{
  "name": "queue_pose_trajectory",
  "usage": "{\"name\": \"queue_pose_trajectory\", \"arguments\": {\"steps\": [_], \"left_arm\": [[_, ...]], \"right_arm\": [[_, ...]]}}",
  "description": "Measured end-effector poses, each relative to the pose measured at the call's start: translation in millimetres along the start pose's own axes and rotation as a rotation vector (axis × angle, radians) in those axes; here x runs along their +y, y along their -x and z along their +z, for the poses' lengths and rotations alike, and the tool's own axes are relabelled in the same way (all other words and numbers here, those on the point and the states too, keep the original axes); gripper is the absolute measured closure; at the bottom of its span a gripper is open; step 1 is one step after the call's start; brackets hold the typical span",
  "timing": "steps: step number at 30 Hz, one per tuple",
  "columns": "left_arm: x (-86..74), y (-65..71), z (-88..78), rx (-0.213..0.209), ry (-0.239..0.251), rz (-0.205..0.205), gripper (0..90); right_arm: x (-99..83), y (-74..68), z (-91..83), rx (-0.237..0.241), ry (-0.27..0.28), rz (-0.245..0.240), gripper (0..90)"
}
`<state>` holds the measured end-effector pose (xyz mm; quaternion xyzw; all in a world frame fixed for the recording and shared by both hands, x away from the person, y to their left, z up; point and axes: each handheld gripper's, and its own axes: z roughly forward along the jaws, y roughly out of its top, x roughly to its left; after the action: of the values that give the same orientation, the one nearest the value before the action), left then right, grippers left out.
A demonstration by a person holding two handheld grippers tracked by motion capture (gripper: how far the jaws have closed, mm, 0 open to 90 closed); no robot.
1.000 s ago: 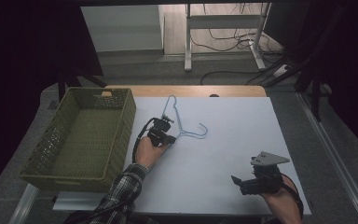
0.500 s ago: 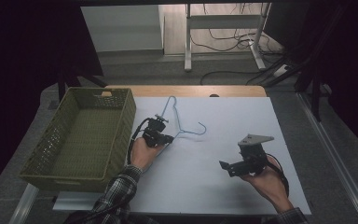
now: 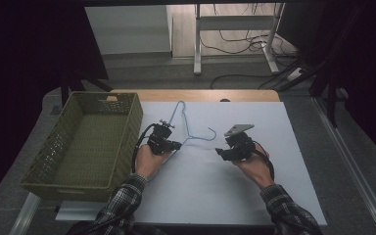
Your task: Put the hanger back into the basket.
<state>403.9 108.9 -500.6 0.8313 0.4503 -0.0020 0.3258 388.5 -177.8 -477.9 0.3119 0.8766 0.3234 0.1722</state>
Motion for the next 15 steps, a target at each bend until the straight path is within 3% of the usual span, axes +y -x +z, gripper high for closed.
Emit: {"name": "queue_pose_trajectory", "arguments": {"steps": [6, 15], "left_arm": [[-0.6, -0.1, -0.3, -0.002, 0.005, -0.003, 87.0], [-1.1, 0.5, -0.2, -0.003, 0.005, -0.002, 87.0]], "right_arm": [[3.5, -0.1, 17.5, -0.031, -0.014, -0.053, 49.6], [6.9, 6.6, 28.7, -0.015, -0.001, -0.038, 56.0]]}}
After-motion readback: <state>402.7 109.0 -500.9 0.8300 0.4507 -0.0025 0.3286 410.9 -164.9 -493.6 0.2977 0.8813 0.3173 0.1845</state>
